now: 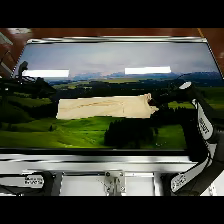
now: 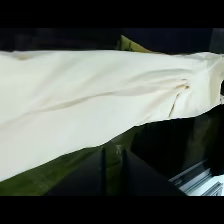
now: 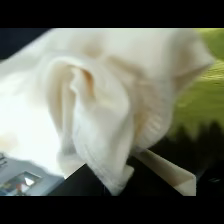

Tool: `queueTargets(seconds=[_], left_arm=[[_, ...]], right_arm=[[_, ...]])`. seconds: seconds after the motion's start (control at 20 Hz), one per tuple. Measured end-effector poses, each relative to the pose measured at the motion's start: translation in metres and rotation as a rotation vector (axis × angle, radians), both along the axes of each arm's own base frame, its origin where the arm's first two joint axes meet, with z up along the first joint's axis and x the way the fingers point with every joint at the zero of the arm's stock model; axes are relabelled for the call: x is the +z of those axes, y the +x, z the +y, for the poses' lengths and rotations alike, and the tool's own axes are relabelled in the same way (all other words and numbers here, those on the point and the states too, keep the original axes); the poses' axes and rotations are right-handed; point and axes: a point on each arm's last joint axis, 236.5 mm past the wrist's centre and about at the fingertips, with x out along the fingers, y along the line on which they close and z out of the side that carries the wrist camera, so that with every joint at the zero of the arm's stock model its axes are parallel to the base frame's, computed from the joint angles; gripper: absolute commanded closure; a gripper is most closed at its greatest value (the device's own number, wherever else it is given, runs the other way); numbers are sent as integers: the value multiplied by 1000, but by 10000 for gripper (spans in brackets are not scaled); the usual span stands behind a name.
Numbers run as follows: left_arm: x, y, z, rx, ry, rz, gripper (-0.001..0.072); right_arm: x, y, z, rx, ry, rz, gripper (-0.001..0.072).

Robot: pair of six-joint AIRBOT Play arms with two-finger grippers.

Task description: Fold the shirts.

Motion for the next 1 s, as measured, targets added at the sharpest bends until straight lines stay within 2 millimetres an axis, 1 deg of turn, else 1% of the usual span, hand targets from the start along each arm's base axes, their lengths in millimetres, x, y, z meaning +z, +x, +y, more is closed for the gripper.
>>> queueTargets(seconds=[0.05,0.1,0.2,0.35,0.5,0.6,0.7,0.9,1.0], left_arm=[[0,2,-19,-36,-5,-17,659],[-4,4,-38,-71,3,-32,672],[-14,7,-81,-138,5,-59,672],[-43,2,-155,-238,-6,-57,671],[-69,-13,-228,-302,-69,-38,672],[-83,-27,-272,-334,-124,-20,672],[-91,-42,-311,-360,-182,1,672],[-108,-86,-375,-415,-265,82,673],[-112,-101,-397,-413,-306,121,673]], right_arm=[[16,1,2,7,7,-30,648],[32,0,5,21,10,-56,648],[75,-5,11,45,25,-118,648],[125,-23,15,77,23,-167,648],[160,-44,18,105,15,-192,647],[179,-61,21,129,16,-191,648],[195,-76,23,148,19,-189,648],[219,-98,26,161,17,-194,647],[228,-105,27,158,15,-200,647]])
